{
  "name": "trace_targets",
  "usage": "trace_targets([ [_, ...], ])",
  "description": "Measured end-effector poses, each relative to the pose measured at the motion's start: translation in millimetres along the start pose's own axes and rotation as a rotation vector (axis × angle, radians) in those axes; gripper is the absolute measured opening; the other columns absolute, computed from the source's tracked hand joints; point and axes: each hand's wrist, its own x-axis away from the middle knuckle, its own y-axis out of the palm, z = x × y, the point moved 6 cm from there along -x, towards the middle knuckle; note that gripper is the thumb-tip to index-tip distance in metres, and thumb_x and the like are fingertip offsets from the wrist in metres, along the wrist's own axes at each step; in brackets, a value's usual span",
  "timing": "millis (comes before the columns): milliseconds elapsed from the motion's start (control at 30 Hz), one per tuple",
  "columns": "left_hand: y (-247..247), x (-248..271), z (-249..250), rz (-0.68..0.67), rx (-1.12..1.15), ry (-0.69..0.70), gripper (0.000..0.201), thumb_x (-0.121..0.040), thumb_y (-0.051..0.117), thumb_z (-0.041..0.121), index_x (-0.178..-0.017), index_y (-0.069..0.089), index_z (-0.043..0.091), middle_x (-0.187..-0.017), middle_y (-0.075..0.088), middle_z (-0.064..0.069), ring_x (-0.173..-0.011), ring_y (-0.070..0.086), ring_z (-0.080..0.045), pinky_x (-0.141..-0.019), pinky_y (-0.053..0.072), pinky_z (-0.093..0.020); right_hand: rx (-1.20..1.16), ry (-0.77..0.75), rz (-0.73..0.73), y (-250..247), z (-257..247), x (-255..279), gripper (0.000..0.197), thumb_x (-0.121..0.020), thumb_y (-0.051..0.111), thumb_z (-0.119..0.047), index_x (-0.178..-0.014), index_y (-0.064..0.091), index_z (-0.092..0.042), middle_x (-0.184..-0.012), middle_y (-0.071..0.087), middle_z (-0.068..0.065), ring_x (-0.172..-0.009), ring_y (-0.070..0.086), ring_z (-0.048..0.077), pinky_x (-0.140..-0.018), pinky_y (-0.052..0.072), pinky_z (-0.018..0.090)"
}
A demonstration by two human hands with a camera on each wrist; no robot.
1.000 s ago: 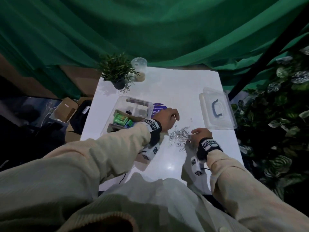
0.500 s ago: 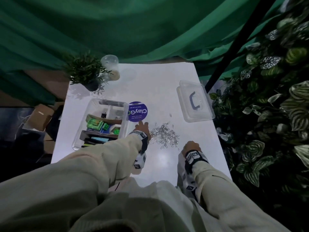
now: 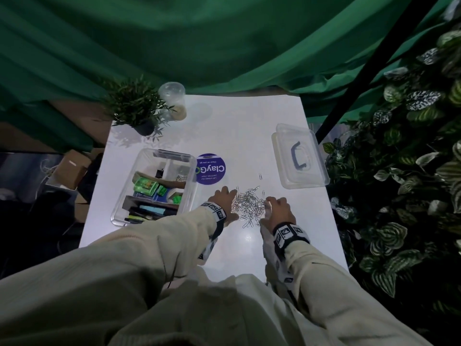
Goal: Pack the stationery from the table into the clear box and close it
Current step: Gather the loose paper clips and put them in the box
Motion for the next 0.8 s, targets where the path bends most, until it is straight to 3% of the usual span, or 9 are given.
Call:
trace_targets([
  [133, 5.6, -1.3, 8.5, -0.002, 0.007, 0.038, 0.076, -0.080, 0.071, 0.042, -0.141, 0.032, 0.020, -0.130, 0.040, -0.009, -0.116, 0.044, -0.030, -0.089, 0.048, -0.044, 0.082, -0.097, -0.033, 9.2, -16.5, -5.6, 0.053, -0.078, 0.068, -0.021, -0.126, 0.045, -0.026, -0.124, 0.043, 0.006, -0.116, 0.044, 0.027, -0.081, 0.048, 0.036],
  [300, 6.6, -4.7, 20.3, 0.012, 0.015, 0.032, 0.067, -0.085, 0.068, 0.036, -0.141, 0.036, 0.019, -0.136, 0.040, -0.008, -0.120, 0.044, -0.030, -0.092, 0.046, -0.043, 0.150, -0.097, 0.009, 10.3, -30.1, -14.3, 0.025, -0.086, 0.059, -0.016, -0.111, 0.062, -0.018, -0.115, 0.048, 0.008, -0.111, 0.048, 0.028, -0.078, 0.047, 0.034],
  [600, 1.2, -13.4, 15.5, 0.053, 0.040, 0.060, 0.061, -0.085, 0.064, 0.040, -0.138, 0.039, 0.022, -0.132, 0.041, -0.005, -0.116, 0.047, -0.029, -0.090, 0.047, -0.041, 0.063, -0.065, -0.053, -2.8, -29.8, -35.0, 0.028, -0.085, 0.058, -0.008, -0.110, 0.069, -0.015, -0.116, 0.057, 0.012, -0.110, 0.058, 0.030, -0.087, 0.047, 0.031],
  [800, -0.2, -24.1, 26.5, 0.023, -0.057, 0.097, 0.029, -0.097, 0.049, 0.020, -0.125, 0.052, 0.012, -0.125, 0.047, -0.011, -0.111, 0.050, -0.033, -0.083, 0.046, -0.041, -0.095, -0.007, -0.041, -8.2, -25.5, -36.2, 0.022, -0.082, 0.055, -0.007, -0.093, 0.074, -0.010, -0.100, 0.069, 0.012, -0.097, 0.063, 0.029, -0.079, 0.051, 0.030],
])
